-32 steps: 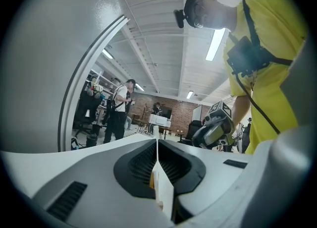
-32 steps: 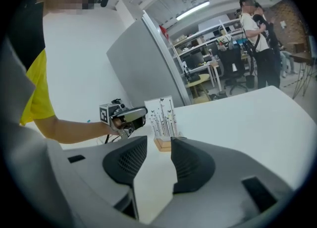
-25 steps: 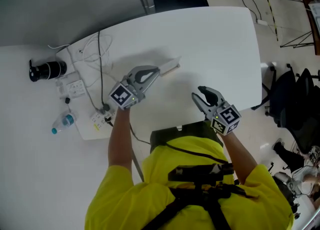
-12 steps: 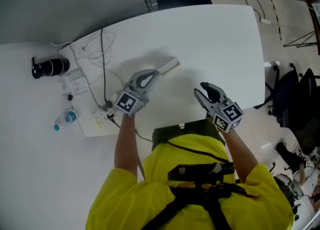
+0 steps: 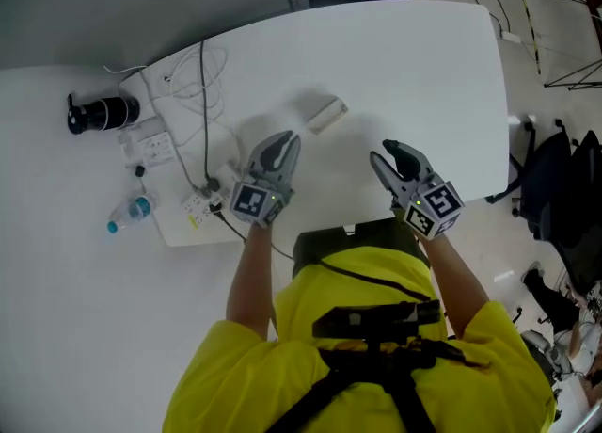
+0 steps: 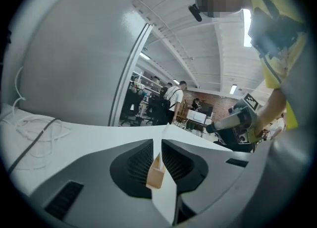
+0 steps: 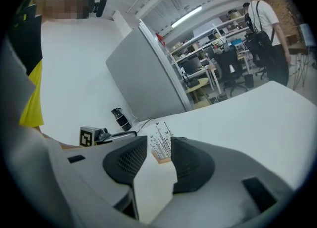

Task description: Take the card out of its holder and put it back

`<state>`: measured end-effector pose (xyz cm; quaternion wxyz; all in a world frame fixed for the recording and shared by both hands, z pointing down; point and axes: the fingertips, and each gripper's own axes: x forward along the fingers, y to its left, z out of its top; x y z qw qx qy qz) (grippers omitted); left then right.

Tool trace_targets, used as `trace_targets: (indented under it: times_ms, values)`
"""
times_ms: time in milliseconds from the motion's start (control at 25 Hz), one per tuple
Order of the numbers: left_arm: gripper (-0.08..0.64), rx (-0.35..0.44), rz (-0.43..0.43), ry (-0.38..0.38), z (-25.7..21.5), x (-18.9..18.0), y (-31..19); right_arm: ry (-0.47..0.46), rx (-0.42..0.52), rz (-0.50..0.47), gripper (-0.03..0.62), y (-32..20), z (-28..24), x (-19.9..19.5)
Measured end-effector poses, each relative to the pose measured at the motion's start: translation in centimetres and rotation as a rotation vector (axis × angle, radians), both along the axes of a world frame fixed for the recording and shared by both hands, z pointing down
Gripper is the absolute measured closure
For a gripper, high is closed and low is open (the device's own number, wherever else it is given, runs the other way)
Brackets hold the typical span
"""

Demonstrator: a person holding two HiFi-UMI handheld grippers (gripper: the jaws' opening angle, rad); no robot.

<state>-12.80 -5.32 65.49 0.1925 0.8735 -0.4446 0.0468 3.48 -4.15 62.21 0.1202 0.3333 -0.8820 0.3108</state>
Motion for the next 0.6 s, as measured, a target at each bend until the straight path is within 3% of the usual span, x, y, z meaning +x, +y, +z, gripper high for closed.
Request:
trace_targets:
  times_ms: [320,360,480,600]
  values:
    - [0.512,0.006,-0.256,-0.091,-10.4,-3.3,1.4,-0.016,0.196,0.03,0.474,-1.7,-9.8,-0.1]
    - [0.514,0.007,-0.281,-0.091,-11.6,-3.3,1.5,-0.014,0.227,0.044,0.51,-2.1,-11.0,0.1]
    - [0.514,0.021,-0.299,-0.064,-13.8,-2.1,2.5,-0.015,0.289,0.094,0.586,-2.8,-14.1,0.9]
    - [0.515,0.026,-0.292,-0.074,-14.7,-0.8,3.9,-0.021,0.307,0.124,0.588,-2.6,-15.9,1.5]
